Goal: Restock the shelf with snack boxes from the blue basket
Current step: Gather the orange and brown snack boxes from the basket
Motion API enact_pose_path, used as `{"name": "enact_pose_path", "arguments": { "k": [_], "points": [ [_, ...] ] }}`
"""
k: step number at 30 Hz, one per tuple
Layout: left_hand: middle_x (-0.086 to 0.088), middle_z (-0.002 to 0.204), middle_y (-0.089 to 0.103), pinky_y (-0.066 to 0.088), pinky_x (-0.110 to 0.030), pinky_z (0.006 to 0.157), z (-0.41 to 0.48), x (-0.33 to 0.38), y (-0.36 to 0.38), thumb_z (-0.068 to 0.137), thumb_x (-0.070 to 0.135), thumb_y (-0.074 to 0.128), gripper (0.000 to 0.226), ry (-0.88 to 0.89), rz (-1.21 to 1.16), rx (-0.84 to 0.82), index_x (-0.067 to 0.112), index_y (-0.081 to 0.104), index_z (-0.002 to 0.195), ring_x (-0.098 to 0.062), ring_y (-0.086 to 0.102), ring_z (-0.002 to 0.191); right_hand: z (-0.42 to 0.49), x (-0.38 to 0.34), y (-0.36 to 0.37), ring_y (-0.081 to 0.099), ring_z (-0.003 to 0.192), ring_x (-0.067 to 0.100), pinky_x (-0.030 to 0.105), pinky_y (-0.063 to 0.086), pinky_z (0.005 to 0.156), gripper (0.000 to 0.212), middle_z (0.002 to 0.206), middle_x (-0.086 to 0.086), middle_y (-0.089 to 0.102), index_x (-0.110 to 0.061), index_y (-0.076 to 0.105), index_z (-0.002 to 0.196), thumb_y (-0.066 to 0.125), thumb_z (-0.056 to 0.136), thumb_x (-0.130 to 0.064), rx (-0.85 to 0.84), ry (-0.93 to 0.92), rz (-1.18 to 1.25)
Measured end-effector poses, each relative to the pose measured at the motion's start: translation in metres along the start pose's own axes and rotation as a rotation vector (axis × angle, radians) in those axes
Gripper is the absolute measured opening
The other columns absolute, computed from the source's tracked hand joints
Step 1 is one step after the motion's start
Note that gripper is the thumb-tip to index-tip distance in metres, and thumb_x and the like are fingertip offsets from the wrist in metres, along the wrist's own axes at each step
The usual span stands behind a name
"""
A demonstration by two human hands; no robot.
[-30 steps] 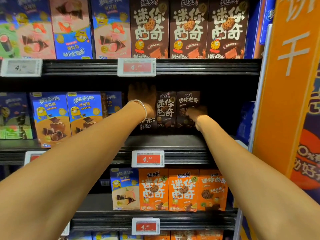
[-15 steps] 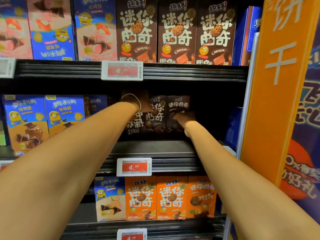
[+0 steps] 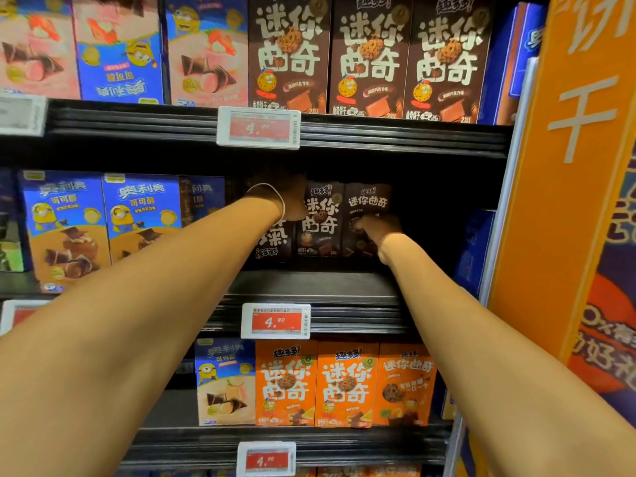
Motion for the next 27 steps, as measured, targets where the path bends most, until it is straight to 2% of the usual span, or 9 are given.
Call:
{"name": "enact_pose_path", "arguments": {
  "k": [2, 6, 13, 16, 19, 21, 23, 25, 27],
  "points": [
    [-0.019, 0.145, 0.056, 0.047, -0.050, 0.112, 0.000, -0.001, 0.000, 0.097, 0.029, 0.072, 0.062, 0.027, 0.029, 0.014, 0.011, 0.044, 0.150, -0.040, 0.055, 0.133, 0.001, 0.000, 0.000, 0.053, 0.071, 0.008, 0.022, 0.038, 0.055, 0.014, 0.080, -0.010, 0.055, -0.023, 0.058, 0.091, 0.071, 0.086, -0.023, -0.020, -0.003, 0.004],
    [-0.019, 0.146, 0.055, 0.045, -0.047, 0.113, 0.008, -0.004, 0.003, 0.101, 0.022, 0.067, 0.059, 0.047, -0.008, 0.029, 0.009, 0.040, 0.152, -0.040, 0.053, 0.135, -0.001, 0.000, -0.001, 0.057, 0.076, 0.012, 0.026, 0.045, 0.064, 0.029, 0.085, -0.006, 0.060, -0.019, 0.060, 0.108, 0.073, 0.083, -0.024, -0.052, 0.000, 0.019],
    [-0.018, 0.151, 0.051, 0.044, -0.046, 0.111, 0.013, -0.006, 0.009, 0.097, 0.022, 0.072, 0.078, 0.037, -0.058, 0.009, 0.013, 0.029, 0.161, -0.041, 0.050, 0.140, -0.006, -0.001, -0.006, 0.060, 0.073, 0.013, 0.023, 0.042, 0.053, 0.020, 0.082, -0.004, 0.062, -0.023, 0.062, 0.093, 0.076, 0.079, -0.026, -0.050, 0.025, 0.027],
    [-0.017, 0.151, 0.052, 0.045, -0.043, 0.110, 0.011, -0.006, 0.006, 0.098, 0.033, 0.071, 0.078, 0.052, -0.040, 0.053, 0.014, 0.029, 0.160, -0.041, 0.051, 0.139, -0.008, -0.002, -0.005, 0.058, 0.072, 0.012, 0.023, 0.042, 0.053, 0.021, 0.081, -0.005, 0.060, -0.023, 0.060, 0.094, 0.076, 0.080, -0.029, -0.039, 0.033, 0.045],
    [-0.015, 0.149, 0.054, 0.047, -0.050, 0.113, 0.001, -0.004, -0.006, 0.097, 0.056, 0.062, 0.075, 0.130, 0.076, 0.259, 0.016, 0.036, 0.155, -0.040, 0.053, 0.137, -0.012, -0.007, -0.003, 0.063, 0.079, 0.017, 0.037, 0.060, 0.071, 0.036, 0.088, -0.003, 0.063, -0.022, 0.059, 0.109, 0.075, 0.080, -0.037, 0.018, 0.044, 0.117],
    [-0.014, 0.145, 0.059, 0.050, -0.050, 0.110, -0.009, 0.002, -0.015, 0.099, 0.062, 0.053, 0.070, 0.172, 0.084, 0.350, 0.017, 0.042, 0.152, -0.039, 0.057, 0.133, -0.018, -0.016, -0.002, 0.067, 0.094, 0.025, 0.047, 0.059, 0.088, 0.050, 0.107, 0.003, 0.067, -0.024, 0.056, 0.124, 0.073, 0.082, -0.047, 0.073, 0.062, 0.189],
    [-0.013, 0.147, 0.058, 0.048, -0.049, 0.112, -0.022, 0.010, -0.021, 0.100, 0.064, 0.049, 0.069, 0.192, 0.047, 0.363, 0.018, 0.043, 0.152, -0.038, 0.055, 0.135, -0.028, -0.032, -0.008, 0.064, 0.108, 0.029, 0.038, 0.054, 0.092, 0.061, 0.123, 0.004, 0.063, -0.023, 0.051, 0.137, 0.069, 0.085, -0.050, 0.199, -0.008, 0.215],
    [-0.012, 0.153, 0.052, 0.044, -0.049, 0.116, -0.039, 0.015, -0.022, 0.101, 0.066, 0.047, 0.070, 0.182, 0.000, 0.339, 0.020, 0.041, 0.154, -0.039, 0.050, 0.140, -0.044, -0.047, -0.012, 0.064, 0.108, 0.028, 0.029, 0.047, 0.085, 0.044, 0.118, 0.004, 0.064, -0.021, 0.058, 0.128, 0.066, 0.091, -0.044, 0.271, -0.064, 0.276],
    [-0.013, 0.155, 0.050, 0.044, -0.048, 0.115, -0.060, 0.014, -0.019, 0.101, 0.069, 0.042, 0.064, 0.138, -0.060, 0.245, 0.024, 0.043, 0.147, -0.038, 0.050, 0.139, -0.071, -0.052, -0.013, 0.066, 0.091, 0.022, 0.028, 0.053, 0.077, 0.018, 0.101, 0.001, 0.066, -0.024, 0.057, 0.095, 0.063, 0.092, -0.040, 0.224, -0.018, 0.402]
  ]
}}
Point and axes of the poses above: each hand's wrist, its own z-axis towards the middle knuckle, its own y-axis out of the palm, x = y × z, the point moved 2 cm from there along z, towards the middle knuckle
